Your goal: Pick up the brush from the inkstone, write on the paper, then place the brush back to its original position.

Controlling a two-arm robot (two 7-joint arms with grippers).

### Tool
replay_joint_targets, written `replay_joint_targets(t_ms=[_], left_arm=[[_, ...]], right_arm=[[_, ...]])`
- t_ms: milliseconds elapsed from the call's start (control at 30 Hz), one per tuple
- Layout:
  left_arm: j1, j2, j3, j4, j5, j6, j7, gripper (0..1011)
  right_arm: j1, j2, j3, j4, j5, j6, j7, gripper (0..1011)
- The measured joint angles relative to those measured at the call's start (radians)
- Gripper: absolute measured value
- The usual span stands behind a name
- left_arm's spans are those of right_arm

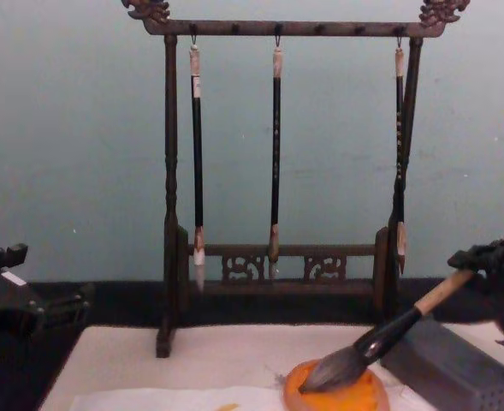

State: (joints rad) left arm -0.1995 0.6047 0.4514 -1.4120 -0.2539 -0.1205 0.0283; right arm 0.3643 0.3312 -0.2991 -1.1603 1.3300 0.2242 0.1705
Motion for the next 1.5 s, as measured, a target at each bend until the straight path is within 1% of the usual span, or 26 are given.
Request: replay_joint_targets(t_ms=[100, 133, 167, 267, 333, 367, 467, 500, 600, 633, 800, 933, 1100, 1200, 1400, 1433, 1500], left_arm=[[0.000, 0.000, 0.000, 0.000, 0.000, 0.000, 0.000, 1001], [0.000, 0.000, 0.000, 0.000, 0.000, 0.000, 0.000, 1001], [0.000, 0.000, 0.000, 0.000, 0.000, 0.000, 0.000, 1001], [0.000, 0.000, 0.000, 0.000, 0.000, 0.000, 0.000, 1001], [0.000, 0.000, 0.000, 0.000, 0.000, 0.000, 0.000, 1001], [0.000, 0.000, 0.000, 0.000, 0.000, 0.000, 0.000, 1001], [0.000, 0.000, 0.000, 0.000, 0.000, 0.000, 0.000, 1001], [0.000, 0.000, 0.000, 0.000, 0.000, 0.000, 0.000, 1001], [0.000, 0.000, 0.000, 0.000, 0.000, 0.000, 0.000, 1001], [0.000, 0.000, 0.000, 0.000, 0.000, 0.000, 0.000, 1001], [0.000, 0.000, 0.000, 0.000, 0.000, 0.000, 0.000, 1001], [0.000, 0.000, 0.000, 0.000, 0.000, 0.000, 0.000, 1001], [0.000, 0.000, 0.000, 0.000, 0.000, 0.000, 0.000, 1001], [0.000, 0.000, 0.000, 0.000, 0.000, 0.000, 0.000, 1002], [0.000, 0.000, 0.000, 0.000, 0.000, 0.000, 0.000, 1001], [0.000, 0.000, 0.000, 0.000, 0.000, 0.000, 0.000, 1001], [0.000, 0.000, 0.000, 0.000, 0.000, 0.000, 0.000, 1001]], right_arm=[[0.000, 0.000, 0.000, 0.000, 0.000, 0.000, 0.000, 333], [0.000, 0.000, 0.000, 0.000, 0.000, 0.000, 0.000, 392], [0.000, 0.000, 0.000, 0.000, 0.000, 0.000, 0.000, 412], [0.000, -0.001, 0.001, 0.000, -0.001, 0.001, 0.001, 536], [0.000, -0.001, 0.001, 0.000, -0.001, 0.001, 0.001, 577], [0.000, -0.001, 0.001, 0.000, -0.001, 0.001, 0.001, 637], [0.000, -0.001, 0.001, 0.000, -0.001, 0.001, 0.001, 696], [0.000, -0.001, 0.001, 0.000, -0.001, 0.002, 0.001, 753], [0.000, -0.001, 0.001, 0.000, -0.001, 0.002, 0.001, 813], [0.000, -0.001, 0.001, 0.000, -0.002, 0.002, 0.001, 864], [0.000, -0.001, 0.001, 0.000, -0.002, 0.002, 0.001, 990], [0.000, 0.000, 0.000, 0.000, -0.001, 0.002, 0.001, 1000], [-0.025, 0.023, -0.004, -0.031, 0.019, 0.002, -0.004, 1000], [-0.049, 0.039, -0.002, -0.063, 0.035, 0.002, -0.012, 1000], [-0.115, 0.083, 0.007, -0.149, 0.066, -0.004, -0.027, 1000], [-0.135, 0.096, 0.010, -0.175, 0.073, -0.006, -0.031, 1000], [-0.154, 0.109, 0.011, -0.200, 0.077, -0.010, -0.034, 1000]])
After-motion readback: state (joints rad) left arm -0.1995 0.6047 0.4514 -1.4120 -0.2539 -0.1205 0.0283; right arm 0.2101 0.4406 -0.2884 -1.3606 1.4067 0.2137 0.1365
